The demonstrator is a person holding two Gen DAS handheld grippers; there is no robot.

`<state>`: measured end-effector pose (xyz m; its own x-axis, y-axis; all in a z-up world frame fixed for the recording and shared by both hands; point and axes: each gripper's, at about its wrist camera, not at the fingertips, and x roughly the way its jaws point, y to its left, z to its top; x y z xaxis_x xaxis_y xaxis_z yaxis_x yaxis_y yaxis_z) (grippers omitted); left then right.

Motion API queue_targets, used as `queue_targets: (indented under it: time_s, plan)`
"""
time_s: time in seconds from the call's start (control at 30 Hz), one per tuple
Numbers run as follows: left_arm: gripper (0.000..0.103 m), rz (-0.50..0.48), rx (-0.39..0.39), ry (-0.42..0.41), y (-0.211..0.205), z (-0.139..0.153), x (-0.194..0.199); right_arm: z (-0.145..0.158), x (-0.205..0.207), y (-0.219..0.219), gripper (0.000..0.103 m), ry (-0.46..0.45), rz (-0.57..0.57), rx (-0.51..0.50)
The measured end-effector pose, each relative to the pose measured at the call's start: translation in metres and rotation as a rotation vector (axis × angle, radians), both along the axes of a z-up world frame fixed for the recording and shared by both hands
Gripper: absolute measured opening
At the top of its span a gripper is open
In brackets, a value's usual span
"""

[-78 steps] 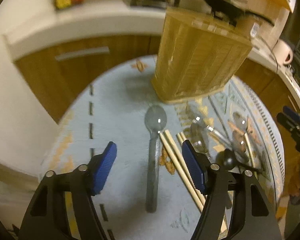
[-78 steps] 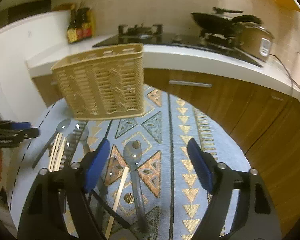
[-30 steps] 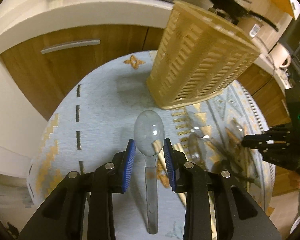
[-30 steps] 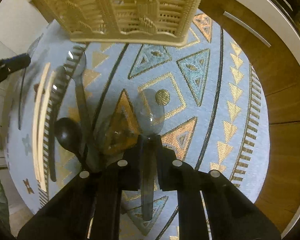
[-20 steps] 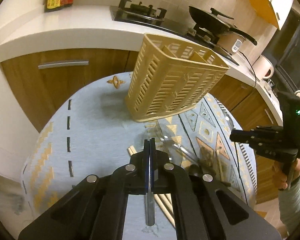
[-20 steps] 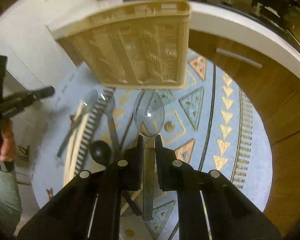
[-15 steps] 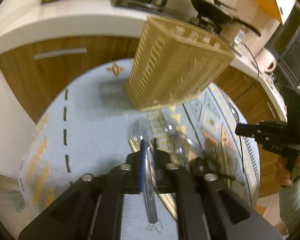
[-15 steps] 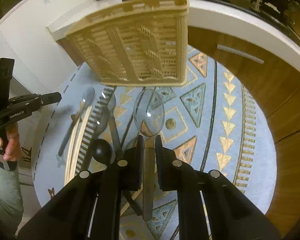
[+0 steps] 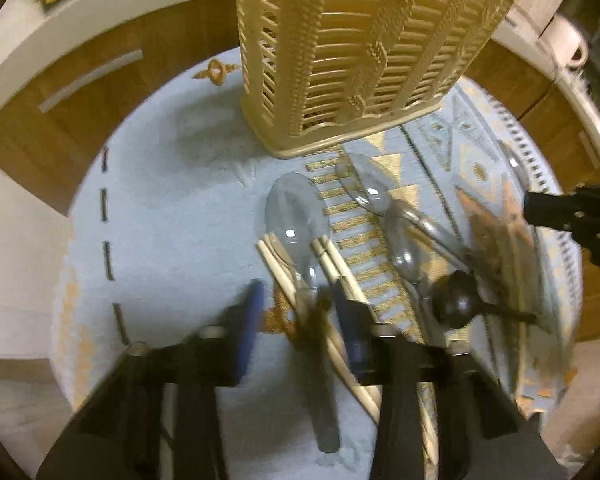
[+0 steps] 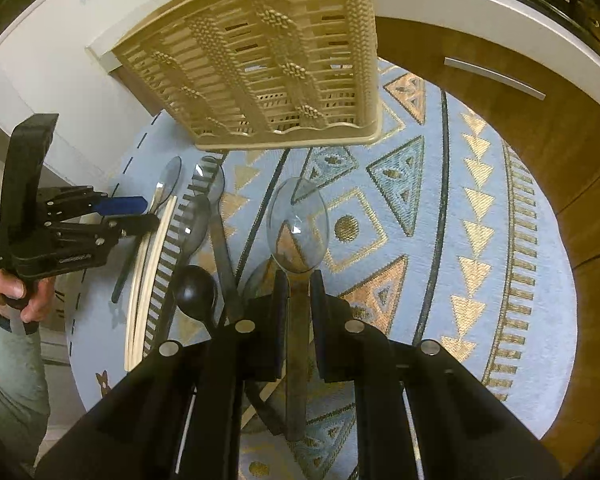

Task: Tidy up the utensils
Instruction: 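Grasp a clear plastic spoon with the left tool while the right tool grasps another clear spoon, then lift both spoons over the beige caddy and open the left then right tool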

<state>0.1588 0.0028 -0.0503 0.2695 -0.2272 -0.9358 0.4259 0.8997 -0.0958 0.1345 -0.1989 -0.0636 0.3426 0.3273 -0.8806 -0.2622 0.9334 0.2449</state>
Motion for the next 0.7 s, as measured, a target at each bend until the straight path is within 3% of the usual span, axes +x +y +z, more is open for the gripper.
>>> queue_targets:
  time_s: [0.1,0.37,0.53,0.7]
  plan:
    - [0.009,0.022,-0.020,-0.030,0.004,0.003,-0.002,0.000,0.000,0.001,0.010,-0.002,0.003,0.004]
    - [0.009,0.107,-0.227,-0.167,0.041,0.038,-0.027,0.013,-0.009,-0.001,0.010,-0.070,0.012,0.055]
    - [0.009,0.124,-0.351,-0.339,0.053,0.096,-0.039,0.053,-0.020,0.003,0.010,-0.233,0.030,0.107]
    - [0.009,0.153,-0.485,-0.569,0.053,0.162,-0.044,0.115,-0.024,0.005,0.010,-0.471,0.011,0.161]
